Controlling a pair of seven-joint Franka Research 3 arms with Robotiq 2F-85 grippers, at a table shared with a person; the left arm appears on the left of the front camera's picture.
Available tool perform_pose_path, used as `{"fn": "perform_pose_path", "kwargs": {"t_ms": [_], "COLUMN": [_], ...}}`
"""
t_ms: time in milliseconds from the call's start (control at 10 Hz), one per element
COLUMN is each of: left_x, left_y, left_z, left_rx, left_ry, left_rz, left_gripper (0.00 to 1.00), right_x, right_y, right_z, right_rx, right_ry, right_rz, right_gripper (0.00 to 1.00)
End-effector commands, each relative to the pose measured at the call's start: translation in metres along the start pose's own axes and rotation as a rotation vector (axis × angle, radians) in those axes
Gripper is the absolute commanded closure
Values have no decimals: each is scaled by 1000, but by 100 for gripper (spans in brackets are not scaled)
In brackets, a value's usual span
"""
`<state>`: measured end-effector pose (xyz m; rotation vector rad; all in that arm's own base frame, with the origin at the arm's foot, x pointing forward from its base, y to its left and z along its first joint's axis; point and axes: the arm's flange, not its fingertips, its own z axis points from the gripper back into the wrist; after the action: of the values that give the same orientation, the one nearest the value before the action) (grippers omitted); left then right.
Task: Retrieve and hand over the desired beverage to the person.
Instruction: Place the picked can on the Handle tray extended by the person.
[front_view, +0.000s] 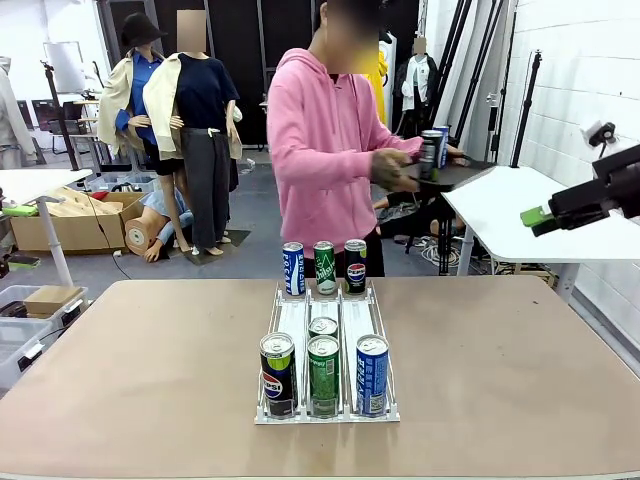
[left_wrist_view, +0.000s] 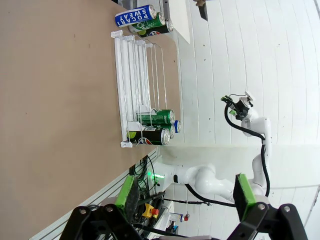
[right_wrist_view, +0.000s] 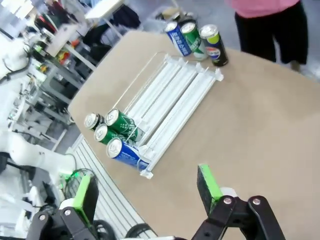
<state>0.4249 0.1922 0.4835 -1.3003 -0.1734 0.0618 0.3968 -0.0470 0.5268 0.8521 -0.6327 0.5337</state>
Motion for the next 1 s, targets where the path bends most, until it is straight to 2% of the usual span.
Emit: {"fn": "perform_pose_path", "kwargs": {"t_ms": [0,200,400,900], "left_x": [-1,-1,-1,-1], "left_y": [-2,-2,-2,-2], "left_z": [1,1,1,1], "left_rx": [0,0,0,0], "left_ry": [-2,-2,-2,-2], "left_rz": [-5,-5,-5,-5], "left_gripper": [0,0,0,0], "right_x": [-17,-35,-50,-68], "right_y": [-21,-40,-56,-60], "right_z": [6,17,22,31], "right_rx": [101,220,248,254], "right_ry": [-42,-67,-80,-115], "right_rz": [-85,-216,-284,-315], "right_gripper": [0,0,0,0]}}
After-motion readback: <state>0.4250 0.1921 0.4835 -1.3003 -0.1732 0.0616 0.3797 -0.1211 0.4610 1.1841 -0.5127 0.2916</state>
